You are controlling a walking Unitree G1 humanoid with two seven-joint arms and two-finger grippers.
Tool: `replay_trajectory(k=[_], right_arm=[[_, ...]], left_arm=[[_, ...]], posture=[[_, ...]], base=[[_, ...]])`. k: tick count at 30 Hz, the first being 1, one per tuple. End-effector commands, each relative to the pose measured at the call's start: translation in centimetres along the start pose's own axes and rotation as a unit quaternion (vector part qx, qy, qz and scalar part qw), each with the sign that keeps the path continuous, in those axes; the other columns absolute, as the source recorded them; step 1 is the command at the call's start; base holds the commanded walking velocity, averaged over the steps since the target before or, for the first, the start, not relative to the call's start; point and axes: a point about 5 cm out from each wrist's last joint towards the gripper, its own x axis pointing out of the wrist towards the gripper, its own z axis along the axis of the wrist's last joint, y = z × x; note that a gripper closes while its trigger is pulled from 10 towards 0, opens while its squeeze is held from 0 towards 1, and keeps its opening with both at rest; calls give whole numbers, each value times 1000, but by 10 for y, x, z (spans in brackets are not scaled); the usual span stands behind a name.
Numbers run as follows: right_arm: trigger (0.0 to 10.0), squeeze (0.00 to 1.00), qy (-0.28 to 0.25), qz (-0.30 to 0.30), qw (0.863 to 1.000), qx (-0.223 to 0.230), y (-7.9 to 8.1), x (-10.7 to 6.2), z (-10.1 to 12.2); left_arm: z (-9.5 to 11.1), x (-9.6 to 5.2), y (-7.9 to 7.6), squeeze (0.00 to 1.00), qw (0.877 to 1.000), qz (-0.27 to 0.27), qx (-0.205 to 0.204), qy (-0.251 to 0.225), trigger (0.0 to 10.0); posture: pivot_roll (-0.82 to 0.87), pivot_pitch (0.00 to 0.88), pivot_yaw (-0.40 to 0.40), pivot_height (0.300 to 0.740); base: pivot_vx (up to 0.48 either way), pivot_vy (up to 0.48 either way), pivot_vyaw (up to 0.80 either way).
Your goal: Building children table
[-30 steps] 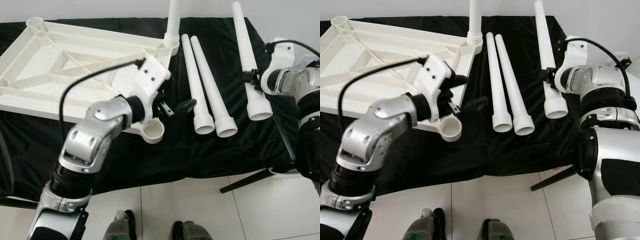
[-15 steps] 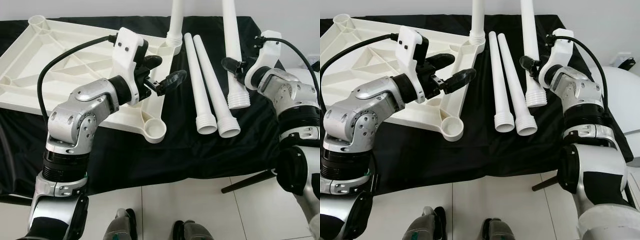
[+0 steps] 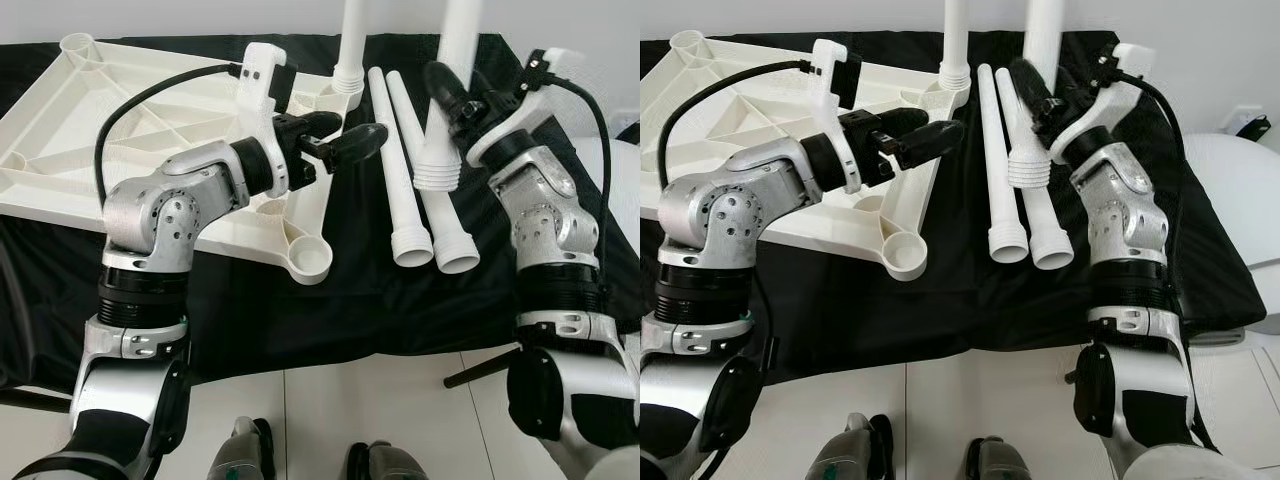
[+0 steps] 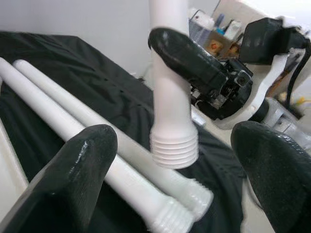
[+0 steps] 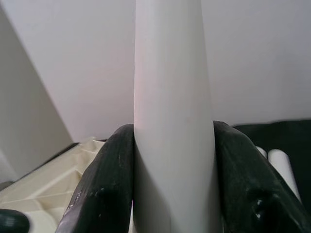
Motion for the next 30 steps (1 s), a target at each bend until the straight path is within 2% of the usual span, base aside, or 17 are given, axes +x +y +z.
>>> replay_trajectory(k=[1,2,3,5,7,8,9,16,21,27,30], right_arm=[[10000,0,-9,44,999,12,12,-1,-1],[10000,0,-9,44,999,12,12,-1,-1],[10000,0,-9,64,998,13,17,-1,-2],[10000,0,-9,64,998,13,17,-1,-2],[10000,0,0,110,994,14,28,-3,-6],[10000,0,0,110,994,14,28,-3,-6],[10000,0,10,137,990,15,34,-5,-9],[10000,0,46,198,979,19,48,-17,-19],[10000,0,74,253,964,27,60,-28,-27],[10000,0,86,263,961,22,63,-32,-30],[10000,0,88,260,962,18,63,-33,-30]], left_arm=[[7,4,-12,0,995,-94,-22,-8,10000],[7,4,-12,0,995,-94,-22,-8,10000],[12,5,-12,1000,994,-101,-37,-17,10000],[12,5,-12,1000,994,-101,-37,-17,10000],[26,6,-11,1000,992,-111,-49,-38,10000],[26,6,-11,1000,992,-111,-49,-38,10000],[31,6,-10,0,992,-111,-43,-43,10000],[40,5,-1,0,994,-87,-37,-53,10000],[43,6,2,0,995,-81,-36,-51,10000],[47,10,3,0,994,-79,-40,-58,10000],[47,13,-1,0,992,-95,-51,-58,10000]], posture=[[9,165,-15,740],[9,165,-15,740],[11,165,-16,740],[11,165,-16,740],[17,160,-24,740],[17,160,-24,740],[19,159,-27,740],[19,152,-30,740],[17,147,-29,740],[13,145,-27,740],[10,142,-25,740]], base=[[0,0,0],[0,0,0],[0,0,0],[0,0,0],[0,0,0],[0,0,0],[0,0,0],[0,0,0],[0,0,0],[0,0,0],[0,0,0]])
